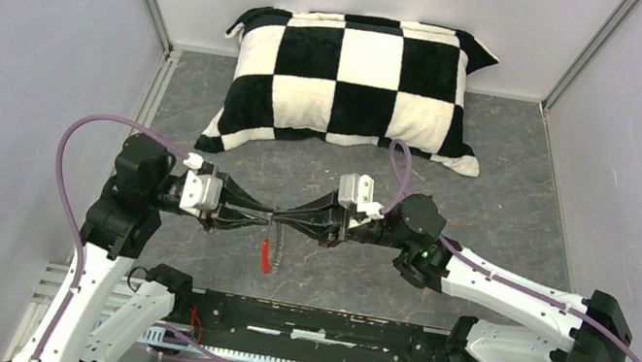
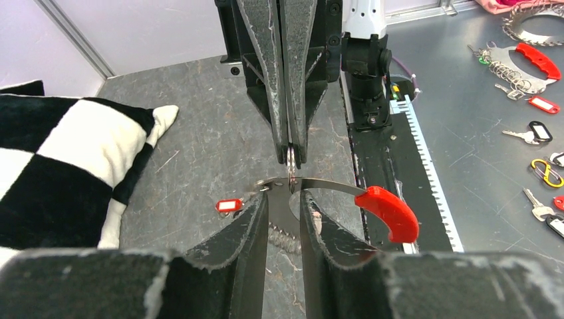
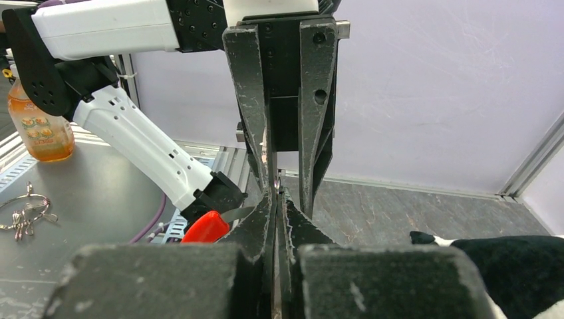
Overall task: Put the keys on the keyring
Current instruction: Adjust the keyring.
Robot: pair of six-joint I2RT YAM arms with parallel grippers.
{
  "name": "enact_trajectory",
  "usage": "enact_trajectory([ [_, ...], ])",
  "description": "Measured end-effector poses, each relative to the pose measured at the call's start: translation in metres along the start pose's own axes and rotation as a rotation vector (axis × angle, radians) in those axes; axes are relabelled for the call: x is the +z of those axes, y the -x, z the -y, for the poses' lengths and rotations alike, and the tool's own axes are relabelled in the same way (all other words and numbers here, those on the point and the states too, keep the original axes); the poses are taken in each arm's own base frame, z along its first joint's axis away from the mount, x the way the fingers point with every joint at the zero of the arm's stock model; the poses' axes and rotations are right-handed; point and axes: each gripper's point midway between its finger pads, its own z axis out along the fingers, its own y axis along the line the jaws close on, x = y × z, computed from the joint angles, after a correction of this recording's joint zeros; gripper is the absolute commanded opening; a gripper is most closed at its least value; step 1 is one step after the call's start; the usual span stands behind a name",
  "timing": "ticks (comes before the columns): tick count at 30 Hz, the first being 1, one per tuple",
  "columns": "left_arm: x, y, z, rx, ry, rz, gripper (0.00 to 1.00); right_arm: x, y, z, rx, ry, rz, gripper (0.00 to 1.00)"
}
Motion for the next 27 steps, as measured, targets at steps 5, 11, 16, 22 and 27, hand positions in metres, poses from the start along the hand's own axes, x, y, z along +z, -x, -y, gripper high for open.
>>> enact_trajectory([
  [5, 0.000, 0.002, 0.000, 0.005, -0.001, 0.002, 0.30, 0.001, -0.002, 0.000, 0.003, 0.001, -0.004, 0.01],
  [11, 0.000, 0.003, 0.000, 0.008, -0.002, 0.004, 0.30, 0.001, -0.002, -0.001, 0.003, 0.002, -0.004, 0.01],
  [16, 0.000, 0.005, 0.000, 0.014, 0.000, 0.005, 0.26, 0.001, -0.003, -0.002, 0.007, 0.007, -0.008, 0.01],
  [22, -0.001, 0.010, -0.006, 0.005, 0.041, 0.015, 0.14, 0.002, -0.004, -0.002, 0.005, 0.005, -0.005, 0.01],
  [27, -0.002, 0.013, -0.002, 0.016, 0.048, 0.030, 0.02, 0.003, -0.001, -0.002, 0.000, 0.007, 0.006, 0.01],
])
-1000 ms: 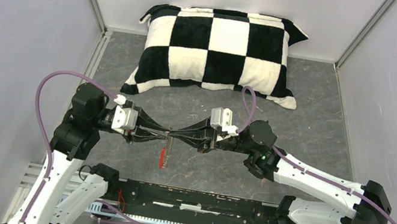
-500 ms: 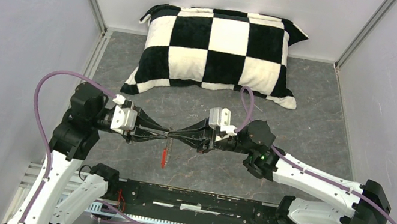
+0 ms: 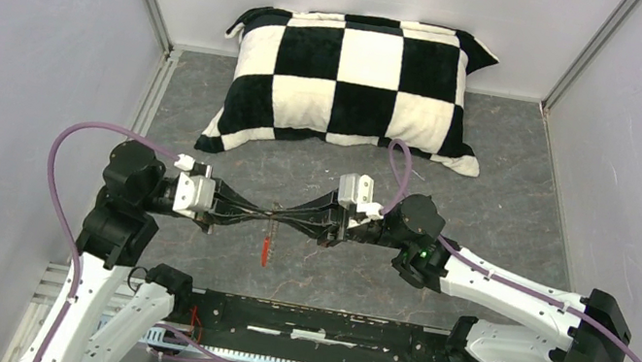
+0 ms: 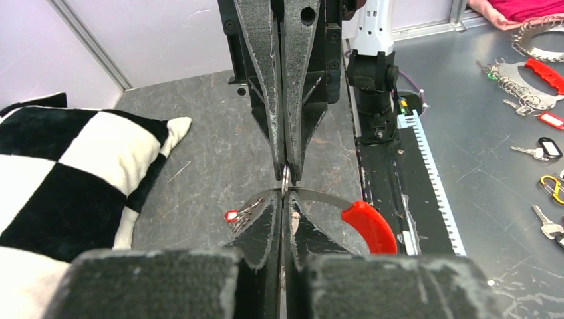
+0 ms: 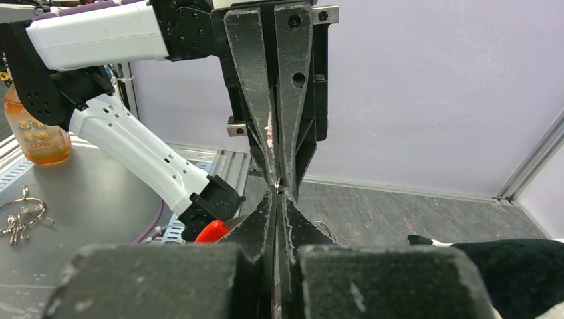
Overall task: Put the keys on the keyring
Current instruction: Adjust the keyring.
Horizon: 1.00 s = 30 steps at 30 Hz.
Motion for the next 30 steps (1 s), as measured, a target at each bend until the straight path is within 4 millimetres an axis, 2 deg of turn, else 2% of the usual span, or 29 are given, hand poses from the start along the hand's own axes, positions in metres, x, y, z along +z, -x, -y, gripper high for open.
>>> enact_trajectory([
  [1, 0.000, 0.000, 0.000, 0.004, 0.001, 0.002, 0.02, 0.000, 0.000, 0.000, -0.001, 0.001, 0.002, 0.01],
  [7, -0.001, 0.003, 0.002, 0.038, 0.010, 0.009, 0.02, 0.000, 0.002, -0.001, 0.003, 0.002, 0.007, 0.24],
  [10, -0.004, 0.001, 0.002, 0.126, 0.029, 0.002, 0.02, -0.003, -0.001, -0.001, -0.001, -0.005, -0.012, 0.31],
  [18, -0.011, -0.007, 0.002, 0.520, 0.055, -0.031, 0.02, -0.024, -0.005, -0.002, -0.083, -0.023, -0.110, 0.36],
  [22, -0.013, -0.012, -0.005, 0.628, 0.068, -0.058, 0.02, -0.028, -0.013, 0.000, -0.107, -0.030, -0.161, 0.38],
  [27, -0.013, -0.015, -0.010, 0.635, 0.081, -0.076, 0.02, -0.028, -0.019, 0.001, -0.116, -0.024, -0.195, 0.42],
  [30, -0.012, -0.021, -0.017, 0.519, 0.094, -0.094, 0.02, -0.021, -0.016, 0.007, -0.132, -0.029, -0.205, 0.44],
])
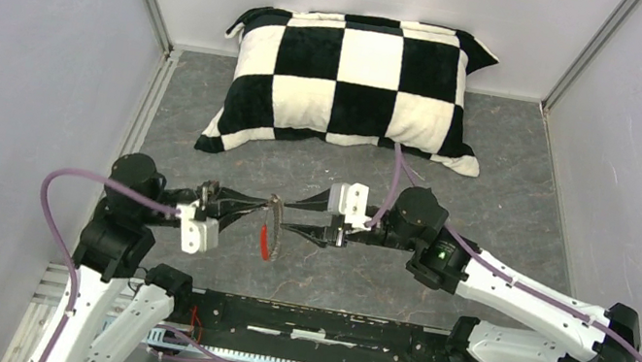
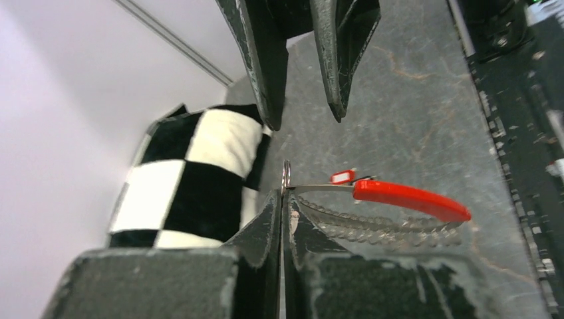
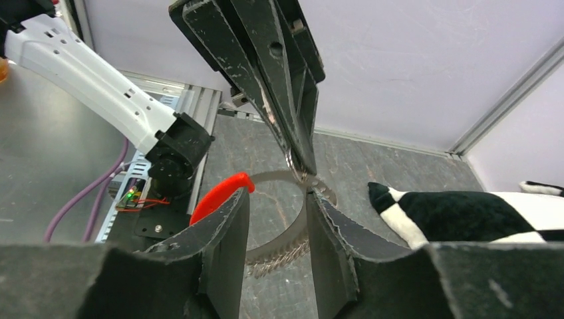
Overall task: Put the keys on the keyring
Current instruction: Adjust the keyring, then pick up the key from the center of the board.
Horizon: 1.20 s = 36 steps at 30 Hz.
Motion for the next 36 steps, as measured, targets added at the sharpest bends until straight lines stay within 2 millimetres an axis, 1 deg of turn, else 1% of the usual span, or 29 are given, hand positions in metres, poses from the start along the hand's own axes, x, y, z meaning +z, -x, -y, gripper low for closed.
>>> enact_trajectory([
  [3, 0.003, -0.005, -0.002, -0.129, -0.013, -0.017, 0.02, 0.004, 0.006, 0.007, -0.019, -0.019, -0.008, 0.45],
  [6, 0.004, -0.010, 0.002, -0.245, -0.020, -0.035, 0.02, 0.007, 0.014, 0.016, -0.035, -0.044, -0.010, 0.45],
  [8, 0.004, -0.012, 0.006, -0.313, -0.018, -0.045, 0.02, 0.007, 0.015, 0.020, -0.038, -0.061, -0.019, 0.46],
  [10, 0.003, -0.013, 0.007, -0.361, -0.010, -0.054, 0.02, 0.006, 0.011, 0.026, -0.034, -0.094, -0.041, 0.48],
  [11, 0.003, -0.014, 0.006, -0.388, 0.000, -0.063, 0.02, 0.004, 0.006, 0.030, -0.028, -0.120, -0.063, 0.51],
  [13, 0.002, -0.019, 0.004, -0.442, 0.031, -0.091, 0.02, 0.000, -0.004, 0.039, -0.012, -0.170, -0.100, 0.52],
  [14, 0.002, -0.022, 0.003, -0.466, 0.044, -0.104, 0.02, -0.006, -0.012, 0.046, -0.002, -0.207, -0.121, 0.53],
  [15, 0.001, -0.024, 0.002, -0.484, 0.052, -0.114, 0.02, -0.013, -0.023, 0.053, 0.009, -0.245, -0.146, 0.52],
  [17, 0.002, -0.028, -0.001, -0.524, 0.069, -0.135, 0.02, -0.035, -0.054, 0.068, 0.038, -0.327, -0.210, 0.52],
  [19, 0.001, -0.033, -0.002, -0.551, 0.082, -0.152, 0.02, -0.064, -0.096, 0.079, 0.080, -0.410, -0.292, 0.52],
  [20, 0.001, -0.034, -0.002, -0.558, 0.086, -0.158, 0.02, -0.083, -0.124, 0.084, 0.111, -0.459, -0.351, 0.52],
  [21, 0.001, -0.036, -0.002, -0.560, 0.091, -0.164, 0.02, -0.097, -0.147, 0.084, 0.139, -0.488, -0.398, 0.52],
  [22, 0.000, -0.036, -0.002, -0.562, 0.097, -0.170, 0.02, -0.114, -0.174, 0.083, 0.175, -0.520, -0.454, 0.52],
  [23, 0.000, -0.037, -0.002, -0.564, 0.100, -0.174, 0.02, -0.130, -0.198, 0.080, 0.211, -0.544, -0.508, 0.53],
  [24, -0.001, -0.037, -0.001, -0.566, 0.102, -0.177, 0.02, -0.140, -0.214, 0.076, 0.235, -0.556, -0.543, 0.53],
  [25, -0.002, -0.037, -0.001, -0.566, 0.105, -0.180, 0.02, -0.158, -0.243, 0.067, 0.273, -0.571, -0.610, 0.52],
  [26, -0.002, -0.038, 0.000, -0.566, 0.106, -0.182, 0.02, -0.160, -0.247, 0.065, 0.280, -0.573, -0.622, 0.52],
  [27, -0.002, -0.039, 0.001, -0.569, 0.108, -0.185, 0.02, -0.167, -0.260, 0.061, 0.301, -0.577, -0.657, 0.51],
  [29, -0.003, -0.040, 0.002, -0.574, 0.109, -0.191, 0.02, -0.173, -0.275, 0.062, 0.328, -0.582, -0.690, 0.50],
  [32, -0.003, -0.043, 0.005, -0.589, 0.107, -0.202, 0.02, -0.172, -0.291, 0.064, 0.363, -0.573, -0.706, 0.50],
  [36, -0.003, -0.045, 0.006, -0.596, 0.106, -0.207, 0.02, -0.166, -0.302, 0.058, 0.434, -0.549, -0.702, 0.50],
])
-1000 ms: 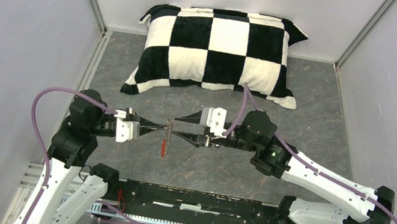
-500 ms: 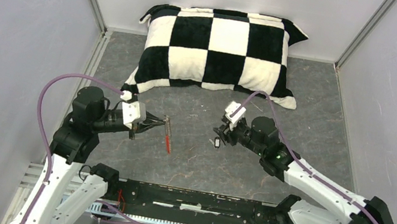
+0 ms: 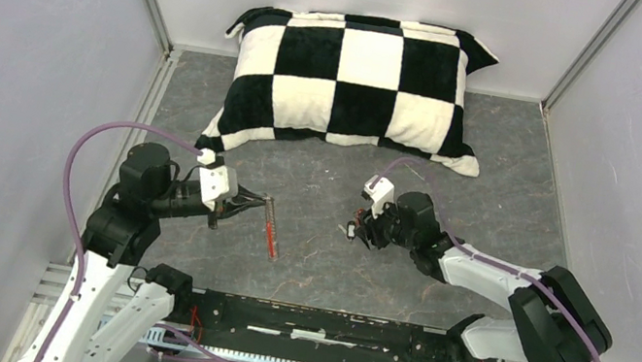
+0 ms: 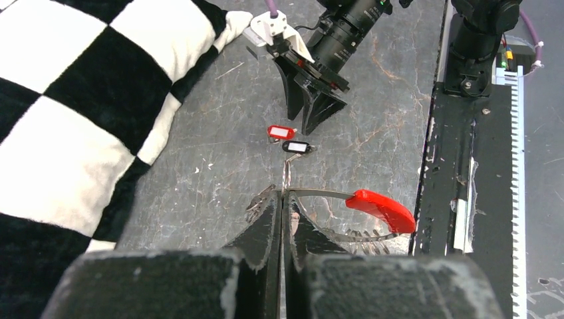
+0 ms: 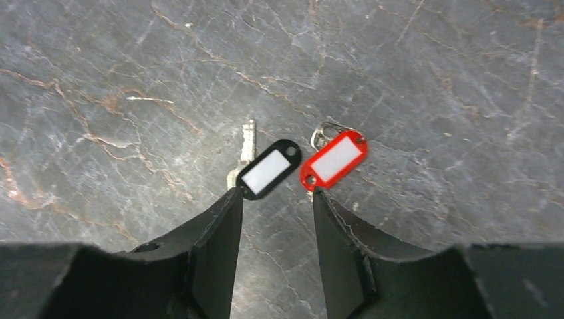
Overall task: Put the keys on the keyring
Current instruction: Pick up the key from the center of the board.
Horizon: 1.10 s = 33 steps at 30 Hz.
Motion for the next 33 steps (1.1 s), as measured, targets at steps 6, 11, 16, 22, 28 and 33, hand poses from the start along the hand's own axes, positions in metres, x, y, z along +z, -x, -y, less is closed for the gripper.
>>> enact_trajectory([
  [6, 0.001, -0.006, 0.001, -0.015, -0.006, -0.011, 0.02, 0.007, 0.006, -0.017, 0.114, 0.012, 0.021, 0.50],
  [11, 0.002, -0.007, 0.001, -0.017, -0.006, -0.012, 0.02, 0.011, 0.009, -0.036, 0.132, -0.030, 0.024, 0.45],
  [16, 0.001, -0.007, 0.001, -0.015, -0.005, -0.011, 0.02, 0.013, -0.005, -0.032, 0.134, -0.171, -0.020, 0.41],
  [22, 0.000, -0.006, 0.002, -0.010, -0.003, -0.007, 0.02, 0.013, -0.013, -0.020, 0.157, -0.280, -0.036, 0.39],
  [28, 0.000, -0.006, 0.001, -0.010, 0.003, -0.011, 0.02, 0.017, -0.019, -0.021, 0.182, -0.291, -0.047, 0.38],
  [33, 0.000, -0.008, -0.002, -0.010, 0.019, -0.019, 0.02, 0.018, -0.016, -0.022, 0.199, -0.288, -0.031, 0.34],
])
